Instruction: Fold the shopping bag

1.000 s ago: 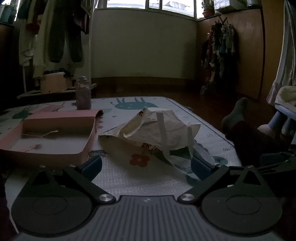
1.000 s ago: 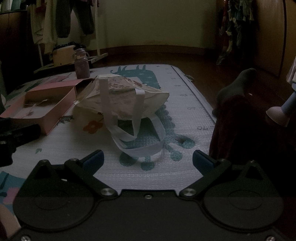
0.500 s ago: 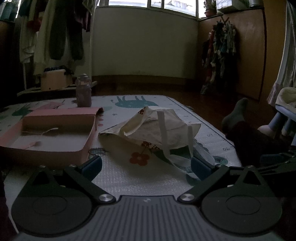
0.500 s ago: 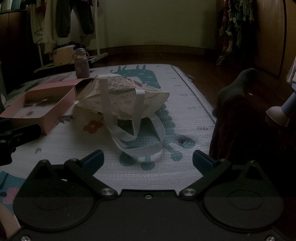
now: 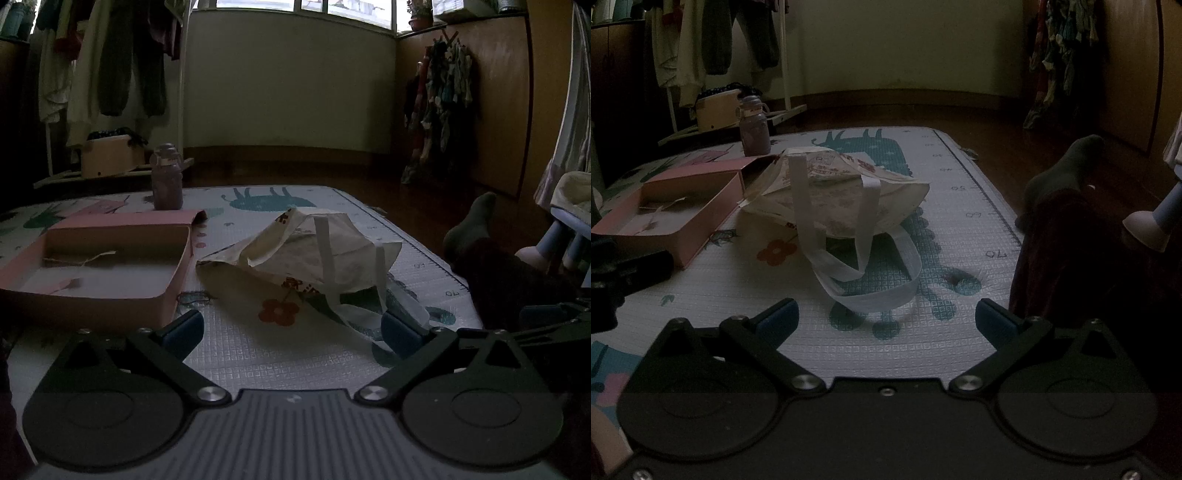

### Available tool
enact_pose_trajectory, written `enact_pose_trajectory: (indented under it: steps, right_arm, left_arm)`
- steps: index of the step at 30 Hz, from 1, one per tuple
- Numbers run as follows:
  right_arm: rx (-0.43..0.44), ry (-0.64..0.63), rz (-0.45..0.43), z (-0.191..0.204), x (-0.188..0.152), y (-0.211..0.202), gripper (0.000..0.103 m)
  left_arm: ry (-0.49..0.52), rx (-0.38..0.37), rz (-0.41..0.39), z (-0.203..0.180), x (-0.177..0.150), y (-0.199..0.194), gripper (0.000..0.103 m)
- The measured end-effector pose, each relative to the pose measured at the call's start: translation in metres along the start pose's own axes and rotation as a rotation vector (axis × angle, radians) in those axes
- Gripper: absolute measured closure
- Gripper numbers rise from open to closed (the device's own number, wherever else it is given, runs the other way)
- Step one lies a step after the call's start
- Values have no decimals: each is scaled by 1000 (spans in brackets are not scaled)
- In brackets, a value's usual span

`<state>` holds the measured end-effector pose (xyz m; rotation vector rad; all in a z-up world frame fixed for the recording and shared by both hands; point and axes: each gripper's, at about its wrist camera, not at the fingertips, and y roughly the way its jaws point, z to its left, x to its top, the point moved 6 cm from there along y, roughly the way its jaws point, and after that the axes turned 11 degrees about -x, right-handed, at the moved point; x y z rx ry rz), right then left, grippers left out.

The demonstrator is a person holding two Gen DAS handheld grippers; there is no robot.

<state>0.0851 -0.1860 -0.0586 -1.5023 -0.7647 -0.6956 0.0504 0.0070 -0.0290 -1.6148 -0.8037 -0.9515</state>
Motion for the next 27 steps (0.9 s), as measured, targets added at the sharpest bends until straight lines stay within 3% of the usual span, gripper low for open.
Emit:
enact_pose_trajectory:
  steps: [6,13,21,27]
  right_arm:
    - [12,-16,10,6,2,7,0]
    - [28,-52,-71,15,15,13,0]
    - [87,-58,-104,24,27,27,0]
    - [155,-65,-72,13,64,52,0]
  left_arm:
    - [-43,-18,-7,11,13,7,0]
    - [-23,-22,-30,22,31,20,0]
    - [-10,-54,14,27,38,43,0]
    - [-46,-93,69,35,40,68,0]
